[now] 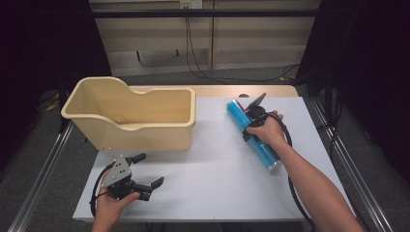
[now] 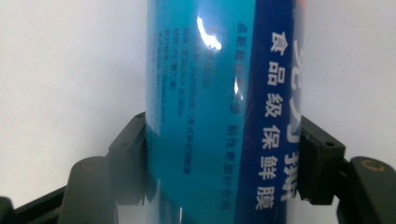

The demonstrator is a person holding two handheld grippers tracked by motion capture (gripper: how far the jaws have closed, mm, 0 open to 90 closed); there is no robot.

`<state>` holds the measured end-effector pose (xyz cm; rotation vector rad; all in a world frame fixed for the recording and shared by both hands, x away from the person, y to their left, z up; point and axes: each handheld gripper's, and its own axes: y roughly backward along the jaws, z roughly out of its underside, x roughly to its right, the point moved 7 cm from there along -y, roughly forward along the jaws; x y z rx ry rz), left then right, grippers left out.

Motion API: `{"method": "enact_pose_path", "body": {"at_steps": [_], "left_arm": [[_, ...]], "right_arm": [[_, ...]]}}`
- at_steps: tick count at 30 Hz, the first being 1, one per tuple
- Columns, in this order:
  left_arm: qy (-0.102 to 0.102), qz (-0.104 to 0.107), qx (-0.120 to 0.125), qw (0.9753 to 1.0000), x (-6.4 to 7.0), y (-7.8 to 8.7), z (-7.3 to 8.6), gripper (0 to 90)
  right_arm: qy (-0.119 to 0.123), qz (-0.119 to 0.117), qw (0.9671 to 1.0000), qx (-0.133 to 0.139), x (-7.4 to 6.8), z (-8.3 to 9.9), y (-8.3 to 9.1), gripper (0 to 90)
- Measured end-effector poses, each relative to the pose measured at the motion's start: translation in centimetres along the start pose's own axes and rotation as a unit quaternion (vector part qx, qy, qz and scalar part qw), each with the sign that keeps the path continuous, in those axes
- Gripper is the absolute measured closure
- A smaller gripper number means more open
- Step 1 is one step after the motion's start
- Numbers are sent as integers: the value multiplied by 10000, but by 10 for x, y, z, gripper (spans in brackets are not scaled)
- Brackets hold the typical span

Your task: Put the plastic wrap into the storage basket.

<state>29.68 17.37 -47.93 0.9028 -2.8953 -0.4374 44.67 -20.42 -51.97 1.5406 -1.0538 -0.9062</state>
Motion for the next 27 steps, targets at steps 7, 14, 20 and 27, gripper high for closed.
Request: {"method": "enact_pose_path", "body": {"at_steps": [7,14,20,27], "left_arm": [[28,-9,4,10000,-1,0,1,0],[0,9,7,10000,0,0,-1,0],[-20,21,-4,10000,1,-1,-1,0],[34,34,11,10000,1,-1,0,0]], "right_arm": [[42,-105,9997,-227,2,3,9,325],[218,-197,9992,-277,2,3,30,325],[365,-280,9987,-215,-1,1,39,325],[548,-396,9974,-242,-4,-2,56,325]]}}
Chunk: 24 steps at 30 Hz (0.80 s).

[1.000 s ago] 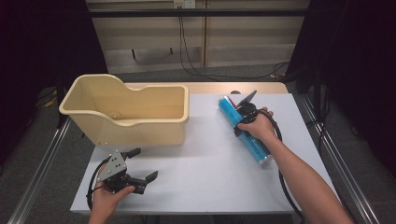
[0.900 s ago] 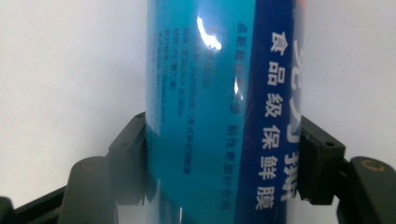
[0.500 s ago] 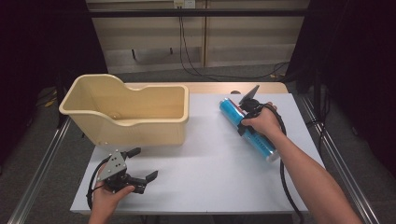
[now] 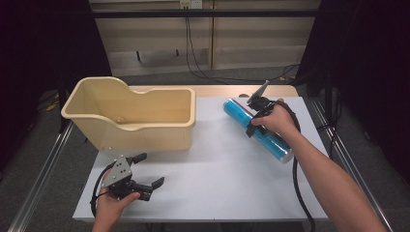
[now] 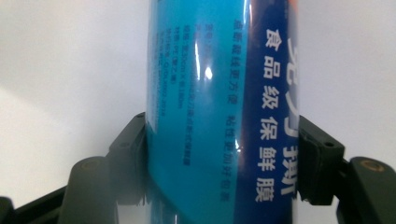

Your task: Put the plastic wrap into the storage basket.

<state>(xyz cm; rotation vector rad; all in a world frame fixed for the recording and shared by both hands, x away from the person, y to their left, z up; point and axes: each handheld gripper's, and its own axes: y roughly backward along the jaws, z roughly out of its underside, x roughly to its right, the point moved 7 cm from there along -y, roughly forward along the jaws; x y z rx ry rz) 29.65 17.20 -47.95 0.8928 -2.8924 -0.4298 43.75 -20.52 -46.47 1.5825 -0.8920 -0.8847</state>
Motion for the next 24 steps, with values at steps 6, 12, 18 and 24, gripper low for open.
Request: {"method": "enact_pose_path", "body": {"at_steps": [6,12,18,24], "left_arm": [[-5,6,3,10000,0,0,0,0],[-37,16,-9,10000,0,0,0,0],[-2,30,13,10000,1,-1,0,0],[2,25,37,10000,0,0,-1,0]], "right_arm": [[94,-109,9998,142,-5,-5,18,325],[174,-170,9995,223,-7,-9,35,325],[286,-155,9991,280,-9,-14,50,325],[357,-179,9986,337,-13,-19,64,325]]}}
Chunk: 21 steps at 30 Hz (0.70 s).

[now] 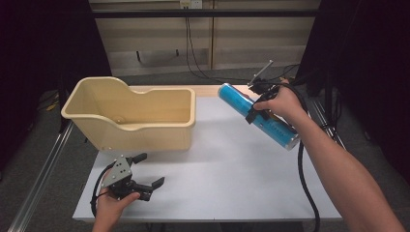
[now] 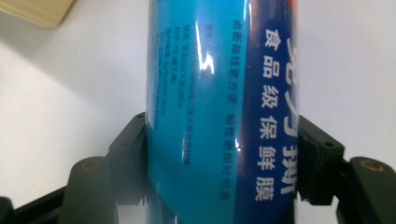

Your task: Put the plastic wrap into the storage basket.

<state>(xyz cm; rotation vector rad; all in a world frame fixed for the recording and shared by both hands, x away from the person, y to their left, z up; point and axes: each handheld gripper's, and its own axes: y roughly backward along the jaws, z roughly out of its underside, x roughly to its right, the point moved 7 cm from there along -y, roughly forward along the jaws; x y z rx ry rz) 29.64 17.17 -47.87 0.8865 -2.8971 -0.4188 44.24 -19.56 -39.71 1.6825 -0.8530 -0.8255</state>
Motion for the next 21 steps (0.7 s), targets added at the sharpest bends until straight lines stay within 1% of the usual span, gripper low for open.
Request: {"method": "enact_pose_path", "body": {"at_steps": [2,4,6,7,8,9,11,13,15,16,17,19,20,21], "left_arm": [[11,6,12,10000,0,0,0,0],[3,-1,8,10000,0,0,0,0],[16,1,16,10000,0,0,0,0],[-4,6,-1,10000,0,1,0,0],[-4,6,-1,10000,0,1,0,0],[27,12,25,10000,1,0,-1,0],[36,15,40,10000,0,1,-1,0],[34,9,44,10000,0,1,-1,0],[19,2,50,10000,0,1,-1,1],[19,2,50,10000,0,1,-1,0],[24,-5,62,10000,0,1,-1,0],[30,7,72,10000,0,2,-2,0],[30,7,72,10000,0,2,-2,0],[31,3,72,10000,0,2,-2,0]], "right_arm": [[20,6,10000,13,0,-1,2,325],[100,12,9999,29,-3,-5,10,325],[97,-31,9999,70,-5,-9,16,325],[156,-38,9998,87,-5,-10,19,324],[156,-38,9998,87,-5,-10,19,324],[191,-22,9998,77,-6,-12,21,325],[275,-56,9995,137,-9,-17,28,325],[296,-59,9994,144,-12,-20,32,324],[407,-52,9990,202,-13,-23,34,325],[407,-52,9990,202,-13,-23,34,325],[398,-122,9990,189,-17,-25,37,324],[482,-105,9986,172,-19,-28,38,325],[482,-105,9986,172,-19,-28,38,325],[539,-111,9983,173,-22,-30,40,325]]}}
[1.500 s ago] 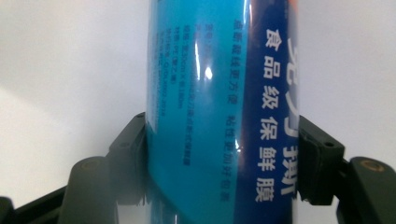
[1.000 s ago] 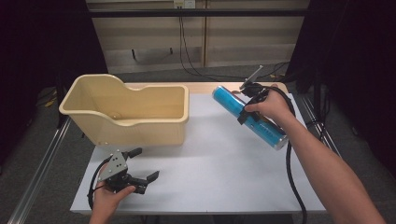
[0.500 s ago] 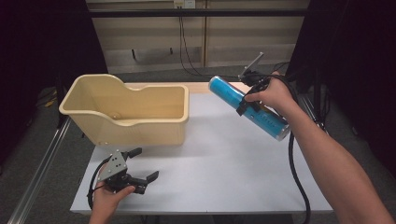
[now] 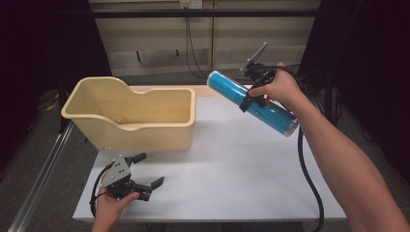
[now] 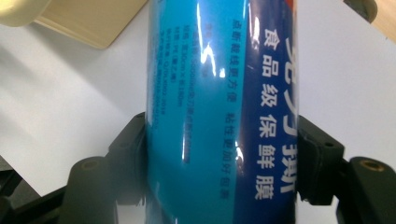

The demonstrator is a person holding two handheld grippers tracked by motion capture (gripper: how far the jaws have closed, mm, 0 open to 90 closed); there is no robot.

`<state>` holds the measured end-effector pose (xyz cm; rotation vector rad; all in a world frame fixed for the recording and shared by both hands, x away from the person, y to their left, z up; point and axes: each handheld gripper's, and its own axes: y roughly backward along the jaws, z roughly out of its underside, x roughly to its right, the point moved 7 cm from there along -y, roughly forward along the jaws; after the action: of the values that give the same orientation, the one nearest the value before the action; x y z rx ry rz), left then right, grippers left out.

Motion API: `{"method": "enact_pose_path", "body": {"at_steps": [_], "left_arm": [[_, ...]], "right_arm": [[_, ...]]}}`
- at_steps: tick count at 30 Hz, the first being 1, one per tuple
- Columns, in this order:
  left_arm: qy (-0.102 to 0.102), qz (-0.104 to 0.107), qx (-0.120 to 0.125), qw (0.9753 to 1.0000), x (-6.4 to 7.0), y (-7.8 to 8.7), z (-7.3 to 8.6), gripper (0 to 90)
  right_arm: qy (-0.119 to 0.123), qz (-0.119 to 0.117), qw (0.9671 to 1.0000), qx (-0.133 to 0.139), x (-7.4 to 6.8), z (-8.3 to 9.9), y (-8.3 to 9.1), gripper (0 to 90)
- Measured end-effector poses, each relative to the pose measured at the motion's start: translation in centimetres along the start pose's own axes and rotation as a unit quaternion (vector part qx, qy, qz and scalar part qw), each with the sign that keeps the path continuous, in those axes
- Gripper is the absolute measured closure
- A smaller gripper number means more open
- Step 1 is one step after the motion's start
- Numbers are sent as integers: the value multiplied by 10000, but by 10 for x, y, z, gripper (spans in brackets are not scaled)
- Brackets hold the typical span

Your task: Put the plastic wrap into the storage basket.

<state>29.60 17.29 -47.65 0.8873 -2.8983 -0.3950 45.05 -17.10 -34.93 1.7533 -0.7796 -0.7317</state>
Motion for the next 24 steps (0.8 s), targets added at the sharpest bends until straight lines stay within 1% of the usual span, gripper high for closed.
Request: {"method": "enact_pose_path", "body": {"at_steps": [4,5,7,9,10,11,12,13,14,18,21,22,24], "left_arm": [[1,-3,0,10000,0,0,0,0],[1,5,2,10000,0,0,0,0],[-5,16,-4,10000,0,0,0,0],[-17,7,-7,10000,0,1,0,0],[-11,-9,-8,10000,0,1,0,0],[-11,-9,-8,10000,0,1,0,0],[0,-13,1,10000,0,1,0,0],[-1,11,-15,10000,0,1,0,0],[-1,8,-21,10000,0,1,0,0],[22,2,25,10000,0,2,-1,0],[24,10,29,10000,0,2,-1,0],[1,0,24,10000,0,2,-1,0],[-5,9,38,10000,0,2,-2,0]], "right_arm": [[57,-56,10000,-1,-4,-4,1,324],[123,-74,9999,19,-7,-7,2,324],[180,-105,9998,10,-9,-9,3,325],[186,-120,9998,10,-10,-11,3,325],[253,-103,9996,-3,-12,-13,4,325],[253,-103,9996,-3,-12,-13,4,325],[346,-76,9994,-51,-14,-16,5,325],[393,-77,9992,-27,-15,-18,5,324],[393,-77,9992,-27,-15,-18,5,324],[576,-184,9982,44,-24,-27,3,324],[648,-227,9976,48,-28,-31,2,324],[700,-285,9971,49,-33,-35,1,325],[815,-277,9963,43,-36,-39,-1,324]]}}
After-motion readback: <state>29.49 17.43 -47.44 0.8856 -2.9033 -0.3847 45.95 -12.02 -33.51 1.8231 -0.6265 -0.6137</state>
